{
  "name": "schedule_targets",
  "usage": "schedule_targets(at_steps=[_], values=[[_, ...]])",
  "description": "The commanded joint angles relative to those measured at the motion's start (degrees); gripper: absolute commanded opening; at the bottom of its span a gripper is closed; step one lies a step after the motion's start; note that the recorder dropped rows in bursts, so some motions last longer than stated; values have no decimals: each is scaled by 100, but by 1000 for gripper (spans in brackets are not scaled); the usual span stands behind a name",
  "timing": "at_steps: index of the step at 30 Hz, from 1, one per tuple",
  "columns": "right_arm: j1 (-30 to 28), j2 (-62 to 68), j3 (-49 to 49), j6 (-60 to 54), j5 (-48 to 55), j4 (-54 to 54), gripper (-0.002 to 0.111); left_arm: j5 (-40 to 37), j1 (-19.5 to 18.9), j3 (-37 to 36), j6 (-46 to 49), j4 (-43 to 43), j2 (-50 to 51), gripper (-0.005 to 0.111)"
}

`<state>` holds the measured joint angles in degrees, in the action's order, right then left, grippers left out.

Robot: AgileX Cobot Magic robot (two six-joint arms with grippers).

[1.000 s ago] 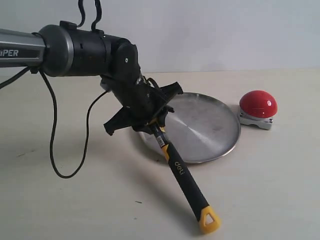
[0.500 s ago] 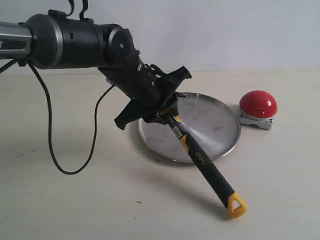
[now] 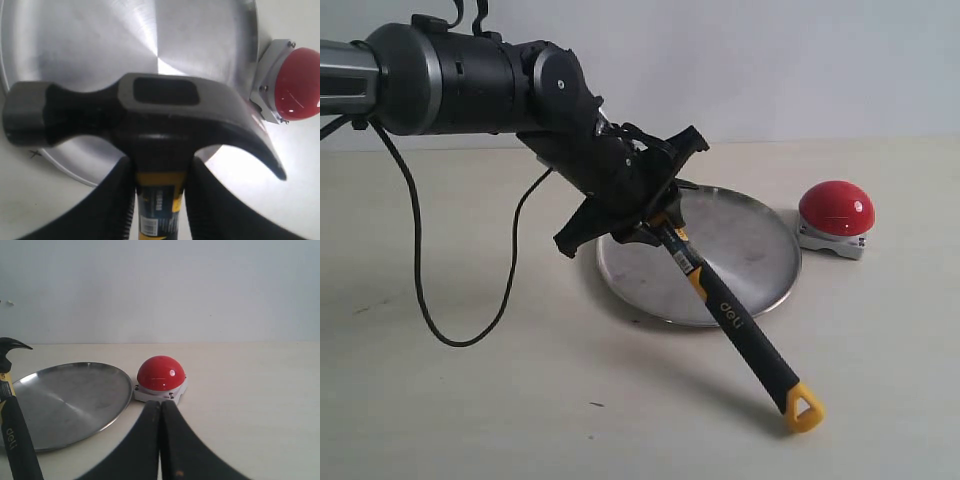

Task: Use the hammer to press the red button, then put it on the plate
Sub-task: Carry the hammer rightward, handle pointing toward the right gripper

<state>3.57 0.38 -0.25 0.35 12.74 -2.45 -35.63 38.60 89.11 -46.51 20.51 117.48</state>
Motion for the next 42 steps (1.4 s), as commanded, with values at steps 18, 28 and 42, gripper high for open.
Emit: schedule_targets(at_steps=[18, 28, 42], values=[[-26, -38, 25, -35, -62, 44, 0, 196, 20, 25, 133, 244, -101, 0], [-26, -38, 25, -35, -62, 44, 0, 196, 20, 25, 133, 224, -102, 0], [-26, -38, 25, -35, -32, 89, 0, 335, 20, 25, 1641, -37, -102, 0]])
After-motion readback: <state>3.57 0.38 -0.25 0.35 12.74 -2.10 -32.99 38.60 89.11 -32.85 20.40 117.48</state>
